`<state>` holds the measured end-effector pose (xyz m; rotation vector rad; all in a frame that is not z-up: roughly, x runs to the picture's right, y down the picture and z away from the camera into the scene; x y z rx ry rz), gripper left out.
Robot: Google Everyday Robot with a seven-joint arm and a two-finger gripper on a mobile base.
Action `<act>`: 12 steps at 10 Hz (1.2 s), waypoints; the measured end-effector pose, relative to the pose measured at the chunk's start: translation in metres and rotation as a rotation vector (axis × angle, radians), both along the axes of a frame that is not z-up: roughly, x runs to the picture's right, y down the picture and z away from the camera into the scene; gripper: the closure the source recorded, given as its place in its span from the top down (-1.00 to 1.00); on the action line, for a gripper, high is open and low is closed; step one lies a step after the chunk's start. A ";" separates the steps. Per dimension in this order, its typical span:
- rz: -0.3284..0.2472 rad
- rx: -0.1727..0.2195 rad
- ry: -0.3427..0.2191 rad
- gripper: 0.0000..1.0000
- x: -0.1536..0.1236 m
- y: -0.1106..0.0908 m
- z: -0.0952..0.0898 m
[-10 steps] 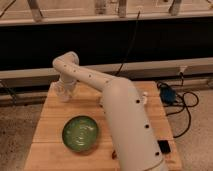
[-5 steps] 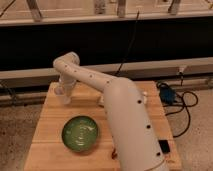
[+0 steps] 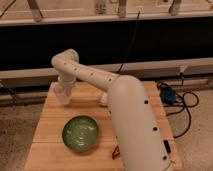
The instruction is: Place the ceramic cup in the ceramic bowl
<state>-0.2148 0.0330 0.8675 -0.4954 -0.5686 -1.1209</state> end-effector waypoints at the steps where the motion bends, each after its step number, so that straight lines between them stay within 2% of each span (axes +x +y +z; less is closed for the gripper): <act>1: 0.000 0.002 -0.001 -1.00 0.003 0.000 -0.005; 4: 0.000 0.005 -0.009 -1.00 0.016 -0.002 -0.018; 12: 0.002 0.017 -0.024 -1.00 0.029 0.004 -0.052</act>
